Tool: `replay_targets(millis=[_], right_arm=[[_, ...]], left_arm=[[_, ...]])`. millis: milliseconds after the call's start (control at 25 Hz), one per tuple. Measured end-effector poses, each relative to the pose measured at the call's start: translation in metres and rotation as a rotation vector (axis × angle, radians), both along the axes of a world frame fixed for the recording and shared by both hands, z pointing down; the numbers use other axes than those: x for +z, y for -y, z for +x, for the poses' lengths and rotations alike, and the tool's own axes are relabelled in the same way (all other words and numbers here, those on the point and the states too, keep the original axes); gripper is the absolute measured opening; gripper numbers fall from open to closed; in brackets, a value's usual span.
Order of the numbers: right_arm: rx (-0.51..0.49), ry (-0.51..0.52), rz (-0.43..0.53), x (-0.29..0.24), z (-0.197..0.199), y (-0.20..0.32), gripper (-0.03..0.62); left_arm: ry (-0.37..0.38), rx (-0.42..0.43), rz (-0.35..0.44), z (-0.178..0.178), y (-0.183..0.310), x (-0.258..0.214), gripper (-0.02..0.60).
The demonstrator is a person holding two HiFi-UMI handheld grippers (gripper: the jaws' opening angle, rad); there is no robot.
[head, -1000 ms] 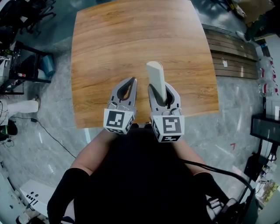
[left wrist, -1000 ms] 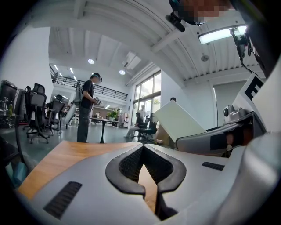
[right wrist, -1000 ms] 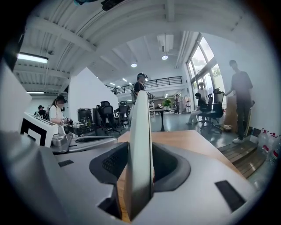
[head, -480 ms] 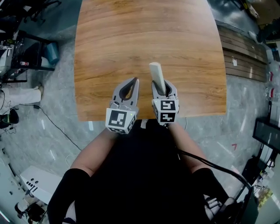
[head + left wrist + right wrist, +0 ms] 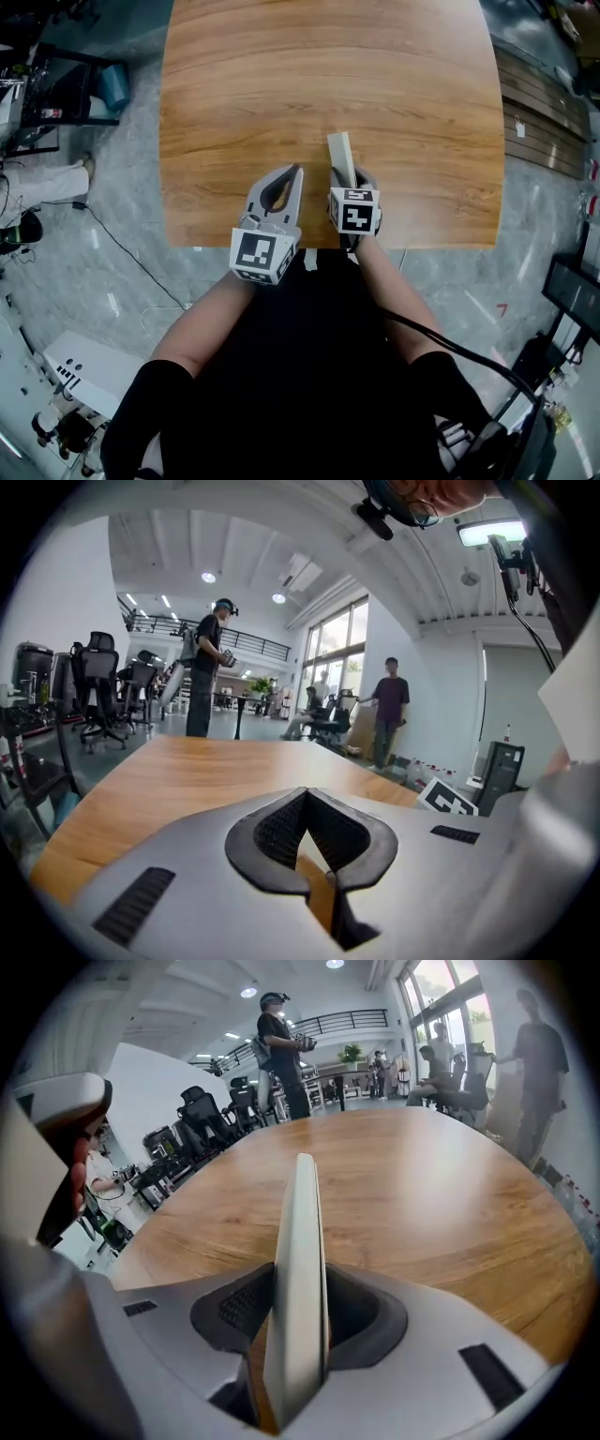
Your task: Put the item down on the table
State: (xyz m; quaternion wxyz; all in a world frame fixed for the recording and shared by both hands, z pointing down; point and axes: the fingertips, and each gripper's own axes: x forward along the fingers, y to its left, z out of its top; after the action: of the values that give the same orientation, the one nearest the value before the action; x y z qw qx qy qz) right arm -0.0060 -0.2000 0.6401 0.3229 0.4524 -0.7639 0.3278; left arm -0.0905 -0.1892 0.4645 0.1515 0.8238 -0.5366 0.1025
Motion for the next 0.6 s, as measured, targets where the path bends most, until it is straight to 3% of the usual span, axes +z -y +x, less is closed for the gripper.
replay_targets(millis=[400,600], right_arm=[[-0.012,-0.001,-0.026,0.006,-0.001,-0.002,0.169],[-0.018,-0.026,0.054,-0.006,0.008,0.003,0.169]], left_arm=[[0.000,0.017,-0.014,0.005,0.003,0.009,0.003],[0.006,0.022,-0.015,0.007,-0.003,0.009,0.003]])
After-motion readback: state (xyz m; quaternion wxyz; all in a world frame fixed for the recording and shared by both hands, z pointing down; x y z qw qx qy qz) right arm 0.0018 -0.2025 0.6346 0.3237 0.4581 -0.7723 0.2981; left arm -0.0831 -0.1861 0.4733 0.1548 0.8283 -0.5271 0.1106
